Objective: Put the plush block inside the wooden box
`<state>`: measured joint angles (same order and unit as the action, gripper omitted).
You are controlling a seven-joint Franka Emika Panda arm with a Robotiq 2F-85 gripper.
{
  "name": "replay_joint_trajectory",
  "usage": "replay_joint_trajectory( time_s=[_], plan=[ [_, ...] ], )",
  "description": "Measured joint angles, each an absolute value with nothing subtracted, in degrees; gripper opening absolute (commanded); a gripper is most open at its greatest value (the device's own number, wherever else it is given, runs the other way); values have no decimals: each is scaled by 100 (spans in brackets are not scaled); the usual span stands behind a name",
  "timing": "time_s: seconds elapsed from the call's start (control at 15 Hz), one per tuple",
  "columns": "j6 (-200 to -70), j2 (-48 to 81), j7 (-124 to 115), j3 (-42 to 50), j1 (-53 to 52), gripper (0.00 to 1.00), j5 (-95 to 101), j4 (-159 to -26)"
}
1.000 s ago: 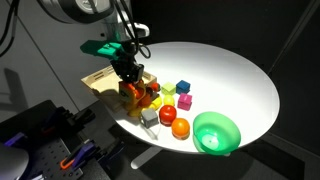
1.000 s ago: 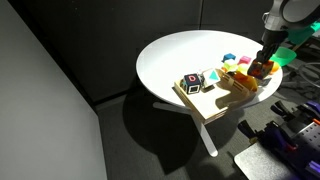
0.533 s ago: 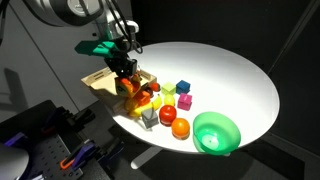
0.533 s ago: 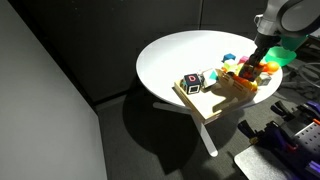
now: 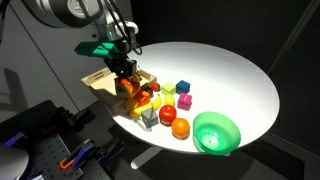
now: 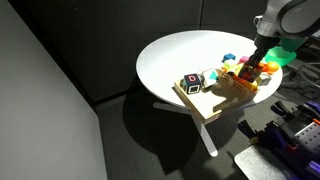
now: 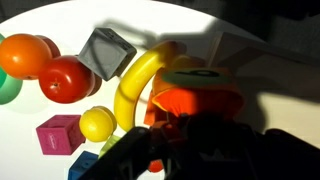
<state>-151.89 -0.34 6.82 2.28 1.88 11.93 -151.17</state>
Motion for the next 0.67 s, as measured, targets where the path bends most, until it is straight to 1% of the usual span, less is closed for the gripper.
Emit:
replay_joint_trajectory(
  time_s=[0.67],
  plan=[
    [-15134, -104, 705, 33, 1, 16, 979, -15115]
  ],
)
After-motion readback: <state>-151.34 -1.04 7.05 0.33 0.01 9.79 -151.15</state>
